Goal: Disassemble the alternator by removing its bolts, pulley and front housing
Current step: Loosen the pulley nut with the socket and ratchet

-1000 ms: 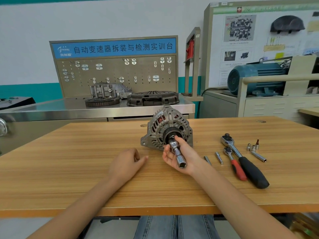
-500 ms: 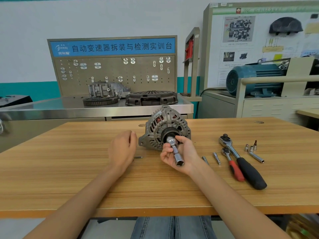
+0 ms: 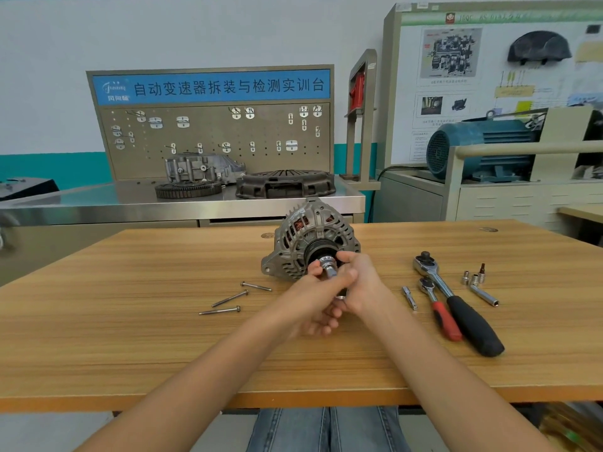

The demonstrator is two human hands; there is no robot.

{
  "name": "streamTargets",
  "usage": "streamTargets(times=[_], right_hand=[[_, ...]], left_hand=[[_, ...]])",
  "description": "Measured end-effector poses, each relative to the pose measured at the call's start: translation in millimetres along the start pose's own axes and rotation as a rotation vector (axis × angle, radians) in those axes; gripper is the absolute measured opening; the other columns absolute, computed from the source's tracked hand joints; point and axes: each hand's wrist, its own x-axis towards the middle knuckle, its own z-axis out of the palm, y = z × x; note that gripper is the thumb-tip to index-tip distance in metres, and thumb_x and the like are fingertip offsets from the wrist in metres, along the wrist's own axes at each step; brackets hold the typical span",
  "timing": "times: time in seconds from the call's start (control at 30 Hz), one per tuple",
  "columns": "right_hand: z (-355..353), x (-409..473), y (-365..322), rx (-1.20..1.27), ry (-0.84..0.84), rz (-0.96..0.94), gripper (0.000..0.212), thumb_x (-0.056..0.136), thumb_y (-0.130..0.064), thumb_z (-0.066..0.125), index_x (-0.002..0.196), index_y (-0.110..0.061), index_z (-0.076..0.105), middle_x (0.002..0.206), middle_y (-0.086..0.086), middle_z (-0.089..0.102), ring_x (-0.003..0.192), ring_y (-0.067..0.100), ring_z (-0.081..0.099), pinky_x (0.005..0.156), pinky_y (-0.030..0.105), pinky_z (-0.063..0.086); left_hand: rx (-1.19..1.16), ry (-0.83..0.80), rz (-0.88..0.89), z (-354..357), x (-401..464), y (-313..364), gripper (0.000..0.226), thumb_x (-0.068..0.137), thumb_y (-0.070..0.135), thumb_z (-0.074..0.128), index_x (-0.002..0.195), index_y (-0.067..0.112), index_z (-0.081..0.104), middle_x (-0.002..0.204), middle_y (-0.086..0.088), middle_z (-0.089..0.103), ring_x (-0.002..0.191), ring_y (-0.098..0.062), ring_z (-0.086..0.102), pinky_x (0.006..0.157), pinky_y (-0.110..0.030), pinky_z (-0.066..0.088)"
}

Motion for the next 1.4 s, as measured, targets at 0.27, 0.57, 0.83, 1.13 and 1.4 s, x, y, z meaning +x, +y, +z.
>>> streamTargets(times=[0.27,0.57,0.83,1.13,1.4], right_hand=[[-7.7,-4.2,-14.2,-0.545,0.097,-0.015,0.046,0.084,-0.044,0.046,0.104,-0.005,0.057,0.099,0.013,0.062,0.086,0.025,0.057,0.072,0.033,0.048],[-2.0,5.9,-11.1,-0.449,0.223,-0.126,0.035,0.085,-0.036,0.065,0.093,-0.005,0.051,0.093,0.019,0.06,0.084,0.03,0.06,0.063,0.037,0.055],[0.1,3.9,-12.9,-0.355,0.189,-0.114,0.033,0.092,-0.029,0.057,0.097,0.003,0.052,0.106,0.024,0.064,0.094,0.03,0.067,0.072,0.037,0.056],[-3.5,8.8,-11.2,-0.299,0.201,-0.127,0.029,0.089,-0.028,0.062,0.095,-0.004,0.048,0.097,0.023,0.058,0.09,0.036,0.063,0.075,0.044,0.056],[-6.5,7.8,-10.8,-0.313,0.184,-0.077,0.041,0.09,-0.038,0.059,0.098,0.002,0.055,0.093,0.019,0.064,0.082,0.03,0.065,0.067,0.03,0.056]], left_hand=[[-0.588,0.008,-0.156,7.8,-2.2,-5.2,0.036,0.081,0.017,0.072,0.109,-0.001,0.058,0.079,-0.014,0.058,0.061,-0.02,0.063,0.049,-0.025,0.054],[-1.139,0.087,-0.121,22.1,-13.6,-11.6,0.015,0.081,0.008,0.07,0.089,-0.003,0.063,0.072,-0.017,0.063,0.06,-0.018,0.065,0.046,-0.025,0.056],[-1.402,-0.08,-0.092,31.6,-16.1,-5.5,0.04,0.099,0.028,0.045,0.102,-0.011,0.056,0.078,-0.024,0.067,0.062,-0.03,0.07,0.057,-0.037,0.059],[-1.157,0.103,-0.065,35.9,-12.4,-7.0,0.019,0.095,0.019,0.053,0.102,0.002,0.057,0.083,-0.018,0.071,0.071,-0.024,0.07,0.057,-0.033,0.059],[-1.171,0.127,-0.202,33.0,-3.7,-3.5,0.041,0.1,0.03,0.042,0.084,0.002,0.067,0.067,-0.005,0.051,0.061,-0.012,0.041,0.061,-0.024,0.041]])
